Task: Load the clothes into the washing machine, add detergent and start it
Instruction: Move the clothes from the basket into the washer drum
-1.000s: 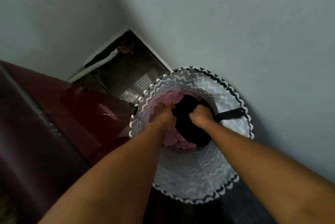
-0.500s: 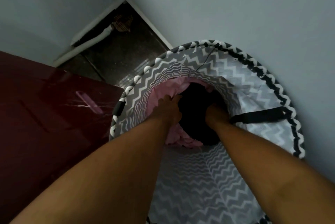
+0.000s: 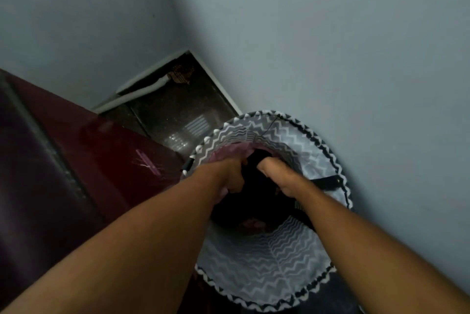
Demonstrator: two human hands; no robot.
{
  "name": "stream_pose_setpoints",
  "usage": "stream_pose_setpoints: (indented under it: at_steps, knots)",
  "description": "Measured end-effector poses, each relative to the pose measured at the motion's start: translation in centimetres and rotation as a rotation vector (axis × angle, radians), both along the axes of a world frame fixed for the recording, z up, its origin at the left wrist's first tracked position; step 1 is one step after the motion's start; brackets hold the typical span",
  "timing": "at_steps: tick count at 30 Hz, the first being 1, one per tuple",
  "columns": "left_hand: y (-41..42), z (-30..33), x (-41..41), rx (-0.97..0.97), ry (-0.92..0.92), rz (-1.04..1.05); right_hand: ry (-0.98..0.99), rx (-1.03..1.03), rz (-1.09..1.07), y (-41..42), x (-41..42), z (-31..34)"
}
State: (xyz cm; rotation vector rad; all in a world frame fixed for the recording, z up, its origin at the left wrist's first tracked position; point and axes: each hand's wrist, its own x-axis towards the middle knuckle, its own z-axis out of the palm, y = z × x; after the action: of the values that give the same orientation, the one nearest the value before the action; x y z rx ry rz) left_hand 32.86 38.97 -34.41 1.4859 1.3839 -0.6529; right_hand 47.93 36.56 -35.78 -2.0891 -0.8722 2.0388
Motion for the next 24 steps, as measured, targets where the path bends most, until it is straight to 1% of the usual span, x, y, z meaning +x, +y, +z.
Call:
stream_pose_setpoints:
  at_steps: [2,5,7,10,12,15,19,22,24]
  knots:
    - [-0.1,3.8,-0.6,-0.029,-0.007,0.025,0.051,0.059,-0.015,0.0,-0.2,4.1]
    - [-0.3,8.3,-1.0,-0.037,-0.093,0.097,0.014,0.128,-0.081,-0.3,-0.6,9.1]
    - [-0.9,11.3,-1.5,-0.019,-0.141,0.116,0.008,0.121,-0.15,-0.8,-1.0,11.9]
    - [-1.8,15.1,-2.1,0.029,-0.243,0.155,0.118,0.082,-0.265,-1.5,-1.9,16.1]
    - [-2.6,17.2,-2.7,0.088,-0.28,0.178,0.196,0.083,-0.323,-1.5,-2.9,18.8]
    - [-4.2,19.7,-3.4,0.232,-0.338,0.231,0.342,0.112,-0.383,-1.9,-4.6,22.6]
    - [-6.8,23.4,-5.5,0.405,-0.495,0.355,0.472,0.139,-0.438,-2.7,-6.7,27.6]
    - [-8.5,26.2,-7.1,0.523,-0.536,0.418,0.647,0.178,-0.509,-3.5,-7.7,30.4]
    - [-9.3,28.7,-8.1,0.578,-0.543,0.451,0.71,0.23,-0.539,-4.0,-8.9,32.9]
